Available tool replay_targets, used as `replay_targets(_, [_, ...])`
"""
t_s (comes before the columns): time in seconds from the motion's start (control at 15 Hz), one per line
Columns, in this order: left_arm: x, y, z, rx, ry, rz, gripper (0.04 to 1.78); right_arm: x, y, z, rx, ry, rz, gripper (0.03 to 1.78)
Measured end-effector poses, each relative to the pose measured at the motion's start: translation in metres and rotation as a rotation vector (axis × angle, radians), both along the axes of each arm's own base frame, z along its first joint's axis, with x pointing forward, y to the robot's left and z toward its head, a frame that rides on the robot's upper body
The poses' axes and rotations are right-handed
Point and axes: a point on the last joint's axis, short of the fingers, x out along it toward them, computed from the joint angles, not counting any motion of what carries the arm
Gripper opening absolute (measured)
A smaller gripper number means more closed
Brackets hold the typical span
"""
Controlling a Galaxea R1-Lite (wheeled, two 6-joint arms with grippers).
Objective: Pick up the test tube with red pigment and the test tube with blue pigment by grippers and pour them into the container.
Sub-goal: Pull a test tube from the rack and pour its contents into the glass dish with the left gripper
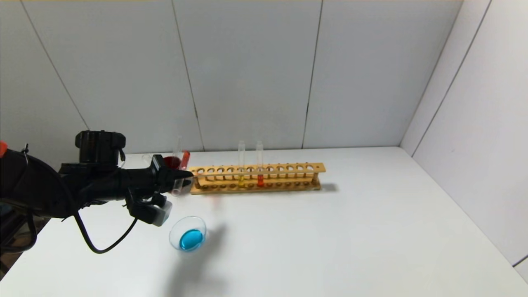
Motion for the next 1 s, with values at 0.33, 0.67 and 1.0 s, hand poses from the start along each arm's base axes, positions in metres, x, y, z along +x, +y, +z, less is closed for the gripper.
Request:
replay_targets(0.33, [0.006, 0.0, -0.012, 0.01, 0.014, -0.005, 0.33, 0.0, 0.0, 0.0, 0.0, 0.0, 0.0, 1.75])
replay_targets(0.67, [0.015, -0.002, -0.015, 0.02, -0.002, -0.015, 0.33, 0.0, 0.0, 0.0, 0.0, 0.0, 0.0, 1.75])
replay_targets(1.0, [0.024, -0.003, -0.015, 0.037, -0.06, -0.059, 0.33, 0.0, 0.0, 0.0, 0.0, 0.0, 0.0, 1.75])
